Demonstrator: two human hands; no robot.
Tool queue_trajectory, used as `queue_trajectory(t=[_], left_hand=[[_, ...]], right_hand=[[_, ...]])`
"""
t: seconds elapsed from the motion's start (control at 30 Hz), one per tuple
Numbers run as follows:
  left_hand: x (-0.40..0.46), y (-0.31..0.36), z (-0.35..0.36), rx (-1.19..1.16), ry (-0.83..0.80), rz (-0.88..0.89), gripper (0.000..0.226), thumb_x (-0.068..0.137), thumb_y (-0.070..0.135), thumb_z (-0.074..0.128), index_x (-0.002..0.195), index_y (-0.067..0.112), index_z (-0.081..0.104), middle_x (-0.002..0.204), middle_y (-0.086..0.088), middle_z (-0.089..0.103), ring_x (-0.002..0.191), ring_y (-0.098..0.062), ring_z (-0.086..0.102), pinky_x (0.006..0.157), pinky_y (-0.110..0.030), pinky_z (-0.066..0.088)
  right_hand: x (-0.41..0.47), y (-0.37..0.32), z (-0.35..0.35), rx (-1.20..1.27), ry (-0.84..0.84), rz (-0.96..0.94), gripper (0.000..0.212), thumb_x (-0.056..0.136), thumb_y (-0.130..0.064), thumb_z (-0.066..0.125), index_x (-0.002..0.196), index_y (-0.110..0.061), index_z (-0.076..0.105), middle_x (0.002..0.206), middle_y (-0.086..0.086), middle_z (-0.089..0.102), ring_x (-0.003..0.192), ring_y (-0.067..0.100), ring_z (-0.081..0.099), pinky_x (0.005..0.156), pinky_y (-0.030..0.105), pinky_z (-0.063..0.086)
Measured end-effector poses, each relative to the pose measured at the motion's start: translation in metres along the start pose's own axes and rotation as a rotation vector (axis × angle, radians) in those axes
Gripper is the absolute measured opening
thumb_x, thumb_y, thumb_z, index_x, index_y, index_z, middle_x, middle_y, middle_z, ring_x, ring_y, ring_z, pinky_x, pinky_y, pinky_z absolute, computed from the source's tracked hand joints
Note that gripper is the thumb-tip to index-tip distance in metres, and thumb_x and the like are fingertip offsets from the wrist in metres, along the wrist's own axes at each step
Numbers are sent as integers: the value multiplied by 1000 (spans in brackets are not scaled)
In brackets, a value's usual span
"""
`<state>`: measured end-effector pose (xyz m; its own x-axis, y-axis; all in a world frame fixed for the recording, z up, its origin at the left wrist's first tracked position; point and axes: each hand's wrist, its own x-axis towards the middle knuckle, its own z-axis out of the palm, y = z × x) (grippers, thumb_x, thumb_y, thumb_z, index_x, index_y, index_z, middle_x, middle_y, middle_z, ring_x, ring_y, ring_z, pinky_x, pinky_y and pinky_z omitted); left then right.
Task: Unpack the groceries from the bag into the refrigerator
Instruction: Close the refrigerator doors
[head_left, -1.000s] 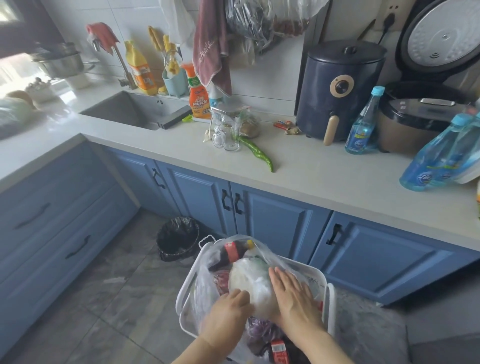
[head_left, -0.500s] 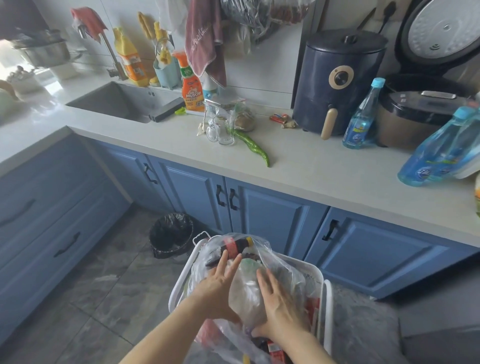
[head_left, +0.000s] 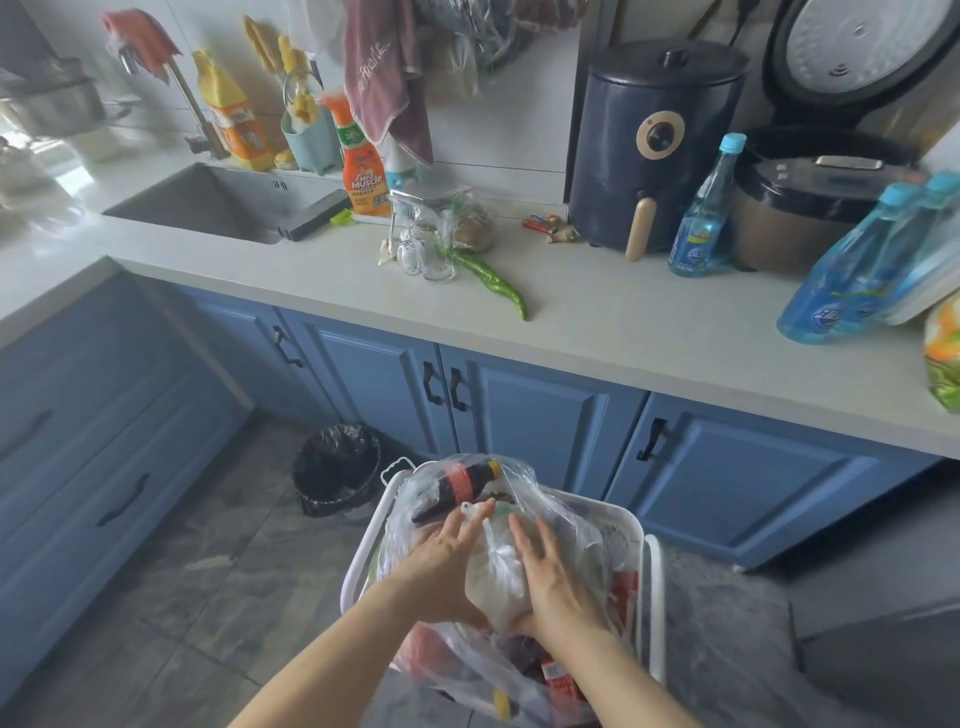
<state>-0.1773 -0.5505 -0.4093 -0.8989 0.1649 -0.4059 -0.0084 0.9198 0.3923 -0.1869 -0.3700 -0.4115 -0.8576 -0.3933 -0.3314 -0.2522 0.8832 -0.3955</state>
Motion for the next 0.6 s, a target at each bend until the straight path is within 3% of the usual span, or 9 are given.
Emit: queue_trajectory(t=[0.07,0.1,0.2,0.3,0.43,0.6], left_hand=[[-1,5,-5,-45,-4,12,141,55,47,87,144,41,-21,155,-3,10,134,-26,37,110,-33,33],[-2,6,-7,-67,-8,15,141,56,44,88,145,41,-21,156,-4,6,132,-26,40,108,-32,36],[1,11,-10,-122,15,28,143,53,38,91,141,48,-22,157,0,0,140,-29,27,111,-36,31],[3,21,-16,-162,54,37,143,53,32,92,136,57,-22,159,0,-6,147,-28,4,113,-43,27],[1,54,-41,-104,66,105,136,56,27,90,141,53,-13,155,-1,5,139,-34,28,106,-42,42],[5,125,-69,-14,66,255,136,56,33,90,145,44,-12,149,3,13,130,-28,38,105,-40,43]], right_hand=[[-5,-1,-8,9,19,-1,115,82,11,57,145,-42,-23,159,2,-18,130,18,46,115,46,17],[-7,-1,-10,17,28,-2,114,81,14,54,146,-42,-21,159,2,-16,132,19,44,115,46,17],[-7,0,-14,56,81,-11,119,80,11,62,145,-45,-20,160,1,-13,127,21,47,100,37,44],[-12,4,-22,76,144,-15,123,77,5,69,144,-47,-19,160,-2,-12,116,20,52,86,30,53],[-27,14,-46,124,221,4,126,76,2,73,142,-52,-20,160,-5,-11,124,21,49,86,31,54],[-62,46,-86,183,355,9,129,68,-21,85,144,-51,-15,161,-3,3,119,18,53,90,33,53]])
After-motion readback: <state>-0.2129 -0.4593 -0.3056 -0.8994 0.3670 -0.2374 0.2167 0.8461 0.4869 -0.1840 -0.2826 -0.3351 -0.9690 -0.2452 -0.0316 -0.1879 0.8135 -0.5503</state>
